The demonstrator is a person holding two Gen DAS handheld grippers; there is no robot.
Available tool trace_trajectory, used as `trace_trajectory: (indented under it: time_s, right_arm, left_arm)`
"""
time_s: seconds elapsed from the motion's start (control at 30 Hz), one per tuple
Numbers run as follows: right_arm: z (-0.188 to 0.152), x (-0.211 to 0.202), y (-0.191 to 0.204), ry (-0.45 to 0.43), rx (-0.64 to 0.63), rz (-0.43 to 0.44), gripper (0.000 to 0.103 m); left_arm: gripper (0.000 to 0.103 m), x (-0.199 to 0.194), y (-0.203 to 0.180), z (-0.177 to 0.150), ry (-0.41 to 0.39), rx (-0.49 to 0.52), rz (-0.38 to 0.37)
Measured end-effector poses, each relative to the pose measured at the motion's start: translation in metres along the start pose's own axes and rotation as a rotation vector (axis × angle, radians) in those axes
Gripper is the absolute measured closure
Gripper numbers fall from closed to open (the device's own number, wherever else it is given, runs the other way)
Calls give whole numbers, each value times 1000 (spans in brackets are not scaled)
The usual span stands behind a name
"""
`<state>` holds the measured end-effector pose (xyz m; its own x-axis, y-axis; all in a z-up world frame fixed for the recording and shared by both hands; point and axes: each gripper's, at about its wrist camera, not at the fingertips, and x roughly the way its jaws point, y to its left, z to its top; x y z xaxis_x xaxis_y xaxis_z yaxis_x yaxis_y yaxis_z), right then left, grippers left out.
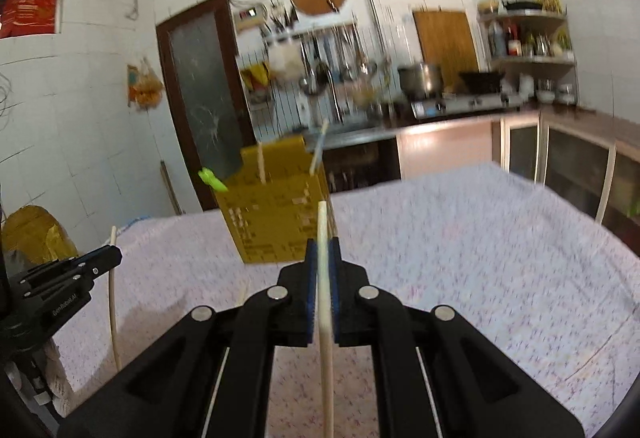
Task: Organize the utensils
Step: 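Lift both held chopsticks up and over the yellow holder with both grippers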
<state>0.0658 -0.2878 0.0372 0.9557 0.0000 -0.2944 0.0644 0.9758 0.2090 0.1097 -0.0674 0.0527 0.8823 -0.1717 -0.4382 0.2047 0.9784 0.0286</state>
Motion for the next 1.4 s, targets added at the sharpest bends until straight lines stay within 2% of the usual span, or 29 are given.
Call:
trace_trajectory:
  time_s: [0.2, 0.6, 0.77, 0.97, 1.2, 1.4]
  right_arm:
    - [-5, -23, 11, -112, -57, 3, 97]
    - [-10, -36, 15, -129, -73, 0, 97]
    - [-9, -40, 15, -148, -78, 0, 97]
    - [2, -41, 17, -177, -78, 2, 97]
    - [46, -30, 21, -255, -83, 6, 97]
    - [103, -8, 16, -337, -49, 19, 97]
  left_arm:
    - [98, -15, 8, -6, -56, -12, -5]
    - [98, -37, 21, -14, -123, -38, -34]
    - [98, -46, 25, -9, -155, -46, -45]
    - [98, -37, 28, 5, -157, -62, -60]
    - [98, -33, 22, 47, -214, -65, -90]
    - [98, -19, 11, 118, -321, -68, -92]
